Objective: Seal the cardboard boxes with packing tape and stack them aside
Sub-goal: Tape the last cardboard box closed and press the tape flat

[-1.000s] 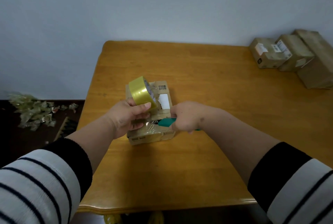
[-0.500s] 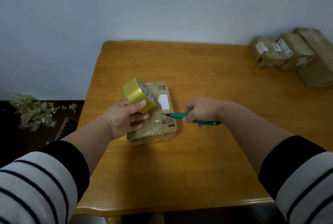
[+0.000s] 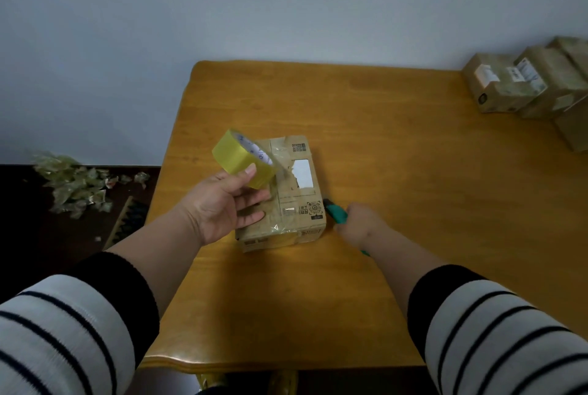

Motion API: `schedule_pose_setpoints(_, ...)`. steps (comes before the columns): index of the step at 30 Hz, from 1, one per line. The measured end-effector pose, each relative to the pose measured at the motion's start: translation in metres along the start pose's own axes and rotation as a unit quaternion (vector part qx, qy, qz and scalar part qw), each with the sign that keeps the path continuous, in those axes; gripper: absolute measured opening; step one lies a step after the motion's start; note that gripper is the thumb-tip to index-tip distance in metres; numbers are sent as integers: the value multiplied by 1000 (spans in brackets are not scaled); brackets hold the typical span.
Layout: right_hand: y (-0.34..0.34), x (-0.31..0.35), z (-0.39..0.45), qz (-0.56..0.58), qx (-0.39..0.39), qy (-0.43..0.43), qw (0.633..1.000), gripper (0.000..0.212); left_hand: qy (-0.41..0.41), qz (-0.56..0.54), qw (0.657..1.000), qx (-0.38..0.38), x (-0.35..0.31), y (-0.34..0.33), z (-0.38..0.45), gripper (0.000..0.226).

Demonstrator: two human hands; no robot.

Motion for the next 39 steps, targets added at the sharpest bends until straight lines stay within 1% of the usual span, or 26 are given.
schedule_pose_setpoints(2,-12,5,7,-48,-4,5,999,32,-8,-3,1000,-3,-3,2,-1,35)
schedule_pose_setpoints(5,-21,10,13,-151,10,17,988,32,-26,-1,1000,-8,-13,8,-3,38)
schedule_pose_setpoints(6,-18,9,14,-159,3,16,987,34,-35,0,999,-12,-18,10,-4,40)
schedule_pose_setpoints(7,-11,8,14,-139,-13,16,990,36,-46,2,999,-20,-23,14,-5,42)
schedule_pose_setpoints(8,0,7,12,-83,-41,19,995,39,-59,3,998,-32,-28,17,-6,46)
schedule_pose_setpoints(9,15,6,9,4,-83,27,996,42,-73,5,996,-47,-33,21,-7,51)
schedule_pose_setpoints(10,30,7,3,99,-128,46,986,45,-86,6,994,-66,-37,26,-9,51)
schedule_pose_setpoints(11,43,12,-3,182,-163,75,967,49,-100,6,991,-87,-41,31,-10,44)
schedule_pose_setpoints(12,51,22,-9,234,-178,112,949,56,-112,7,987,-112,-43,38,-11,33)
schedule_pose_setpoints(13,55,39,-14,250,-168,155,941,70,-117,10,984,-137,-44,44,-13,23)
schedule_pose_setpoints(15,42,76,-22,208,-95,211,950,111,-119,26,976,-182,-42,57,-15,18)
schedule_pose_setpoints(16,31,89,-22,174,-59,215,959,127,-118,36,972,-199,-40,61,-16,19)
schedule_pose_setpoints(17,21,97,-20,144,-33,210,967,137,-118,43,970,-210,-37,65,-18,20)
schedule_pose_setpoints(19,7,103,-12,97,-15,184,978,145,-116,49,967,-222,-30,70,-20,21)
schedule_pose_setpoints(22,0,98,-4,81,-25,154,984,148,-109,48,968,-222,-21,74,-22,22)
schedule_pose_setpoints(24,-2,96,-3,75,-28,157,984,144,-111,46,967,-224,-18,75,-24,20)
schedule_pose_setpoints(25,-2,96,-3,68,-29,162,984,140,-111,46,967,-226,-17,75,-25,19)
schedule_pose_setpoints(27,2,96,-2,76,-33,171,982,123,-113,46,966,-226,-15,75,-26,18)
schedule_pose_setpoints(29,5,95,-3,110,-33,185,976,106,-113,44,967,-226,-14,76,-27,18)
schedule_pose_setpoints(30,6,95,-3,129,-28,193,972,102,-113,44,966,-227,-14,76,-27,18)
schedule_pose_setpoints(31,5,95,-4,147,-16,199,969,102,-113,46,966,-227,-14,77,-26,17)
schedule_pose_setpoints(33,-1,95,-6,174,28,203,963,118,-114,49,966,-226,-14,77,-25,16)
schedule_pose_setpoints(35,-9,96,-6,147,64,199,967,134,-117,52,965,-228,-13,77,-24,14)
schedule_pose_setpoints(37,-15,95,-6,108,70,193,973,142,-122,54,963,-233,-13,75,-23,12)
schedule_pose_setpoints(39,-17,94,-4,107,57,189,974,141,-125,55,962,-238,-12,74,-23,10)
Point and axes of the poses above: each hand's wrist, its own z-axis towards the middle knuckle, its own y-axis out of the back of the hand, x = y × z, the point moved 10 cm from there along z, towards the middle knuckle, and after that the axes turned 13 degrees about x, right-handed, at the moved point
